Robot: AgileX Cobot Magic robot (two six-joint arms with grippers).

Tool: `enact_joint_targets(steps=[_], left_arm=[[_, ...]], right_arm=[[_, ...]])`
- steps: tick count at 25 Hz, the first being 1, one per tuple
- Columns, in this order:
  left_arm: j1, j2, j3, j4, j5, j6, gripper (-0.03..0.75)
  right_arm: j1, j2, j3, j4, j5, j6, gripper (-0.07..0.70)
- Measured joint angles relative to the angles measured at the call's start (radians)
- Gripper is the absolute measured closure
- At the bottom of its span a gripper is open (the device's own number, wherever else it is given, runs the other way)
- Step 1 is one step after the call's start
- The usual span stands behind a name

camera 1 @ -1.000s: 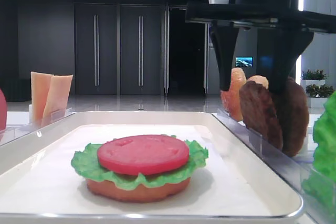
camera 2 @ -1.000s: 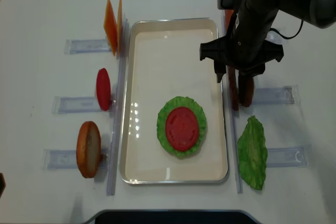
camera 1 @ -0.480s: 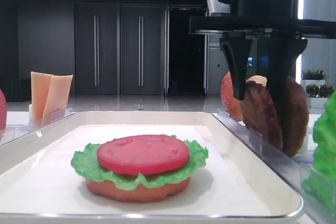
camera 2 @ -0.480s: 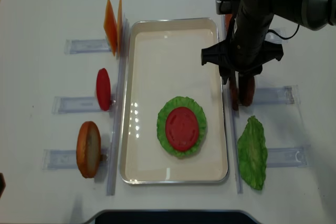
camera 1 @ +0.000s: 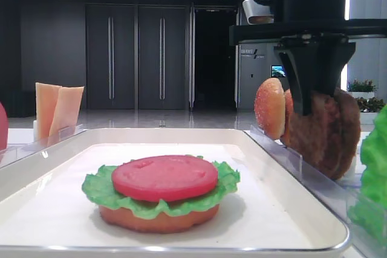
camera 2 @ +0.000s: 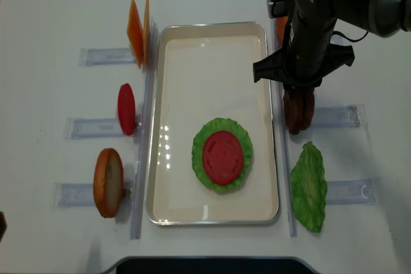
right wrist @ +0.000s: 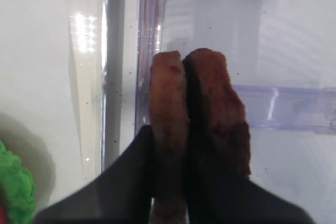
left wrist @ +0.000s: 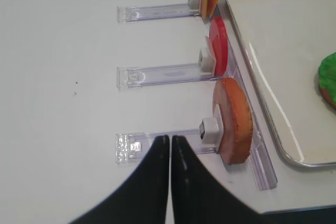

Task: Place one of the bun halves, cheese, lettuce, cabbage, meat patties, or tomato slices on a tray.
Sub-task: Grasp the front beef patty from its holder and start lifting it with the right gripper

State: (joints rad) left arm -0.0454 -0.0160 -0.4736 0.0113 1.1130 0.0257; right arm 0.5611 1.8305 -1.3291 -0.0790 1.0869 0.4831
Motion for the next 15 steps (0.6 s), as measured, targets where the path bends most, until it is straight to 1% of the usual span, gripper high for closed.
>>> enact_joint_targets(steps=[11, 15], left_arm=[[0.000, 0.000, 0.000, 0.000, 0.000, 0.000, 0.715], [0.000, 0.000, 0.000, 0.000, 0.000, 0.000, 0.715]], right_arm=[[0.001, 0.000, -0.004, 0.006, 0.019, -0.001, 0.489], [0.001, 0.005, -0.041, 0.040, 0.084, -0.009, 0.489]])
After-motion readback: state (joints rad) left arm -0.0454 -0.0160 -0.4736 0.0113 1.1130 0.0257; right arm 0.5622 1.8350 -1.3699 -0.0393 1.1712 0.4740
